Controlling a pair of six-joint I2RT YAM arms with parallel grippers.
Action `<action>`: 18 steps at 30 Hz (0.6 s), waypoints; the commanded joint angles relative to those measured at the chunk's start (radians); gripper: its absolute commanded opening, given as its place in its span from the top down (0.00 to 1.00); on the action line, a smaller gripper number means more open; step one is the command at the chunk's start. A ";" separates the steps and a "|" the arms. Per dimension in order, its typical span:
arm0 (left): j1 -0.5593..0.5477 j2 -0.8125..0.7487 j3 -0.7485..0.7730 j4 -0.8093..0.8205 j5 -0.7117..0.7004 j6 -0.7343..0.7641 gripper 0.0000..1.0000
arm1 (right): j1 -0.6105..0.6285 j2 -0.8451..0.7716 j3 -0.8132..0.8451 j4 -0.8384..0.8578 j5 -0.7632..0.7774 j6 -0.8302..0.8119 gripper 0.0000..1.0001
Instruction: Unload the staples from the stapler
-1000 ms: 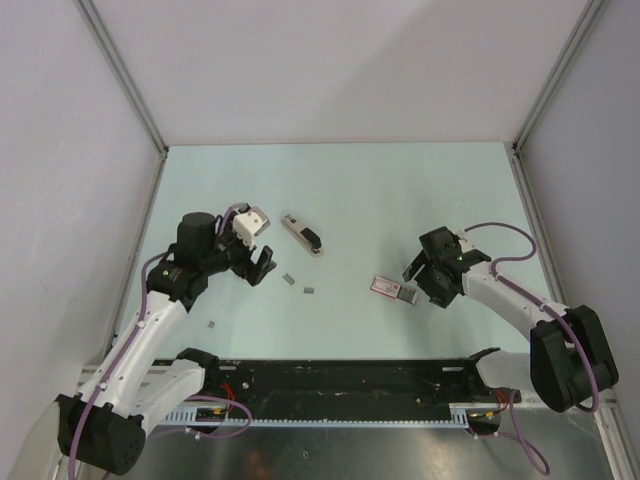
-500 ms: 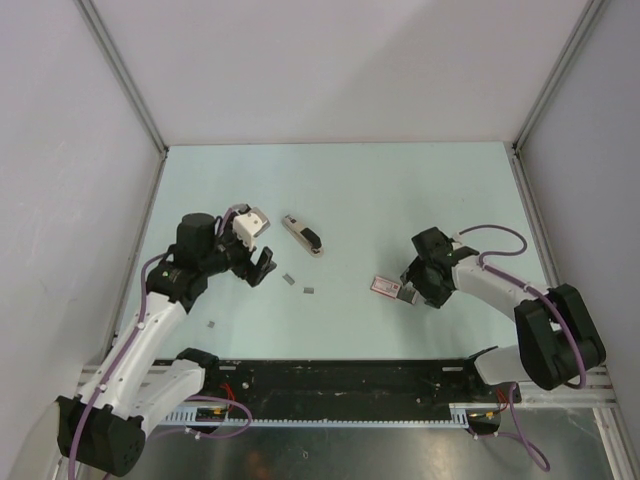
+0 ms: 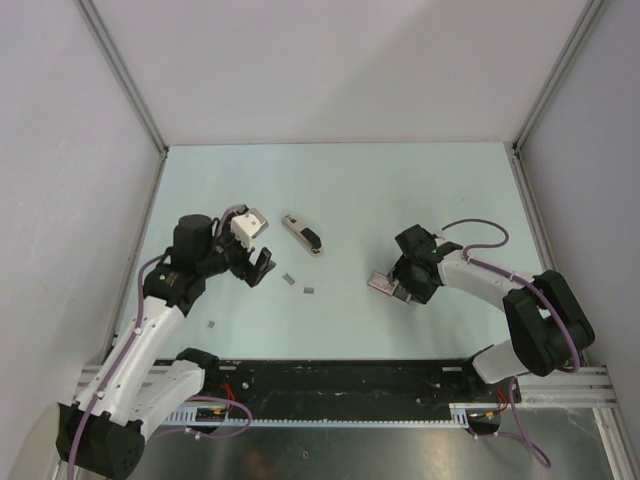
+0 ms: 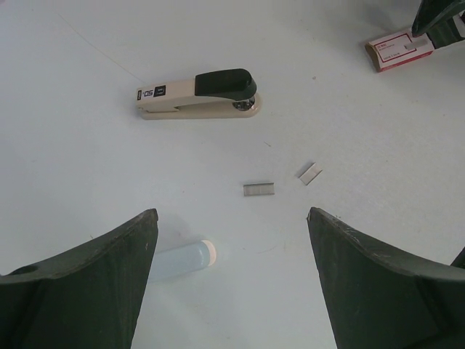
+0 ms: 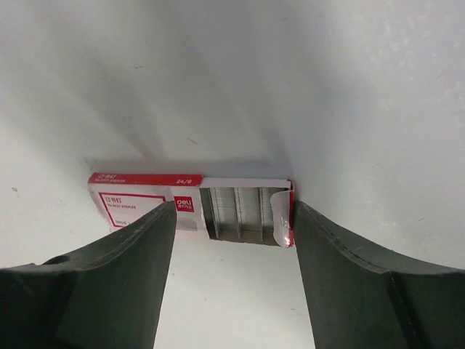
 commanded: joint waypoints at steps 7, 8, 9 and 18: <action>0.007 -0.040 -0.004 0.000 0.011 0.030 0.11 | 0.059 0.091 0.032 -0.001 -0.039 0.013 0.32; 0.007 -0.041 -0.005 -0.001 0.009 0.031 0.11 | 0.061 0.100 0.042 -0.008 -0.038 0.007 0.32; 0.007 -0.044 -0.006 -0.002 0.007 0.034 0.11 | 0.061 0.108 0.051 -0.012 -0.039 0.002 0.32; 0.007 -0.052 -0.022 -0.006 0.006 0.047 0.11 | 0.042 0.038 0.078 -0.038 -0.020 -0.036 0.29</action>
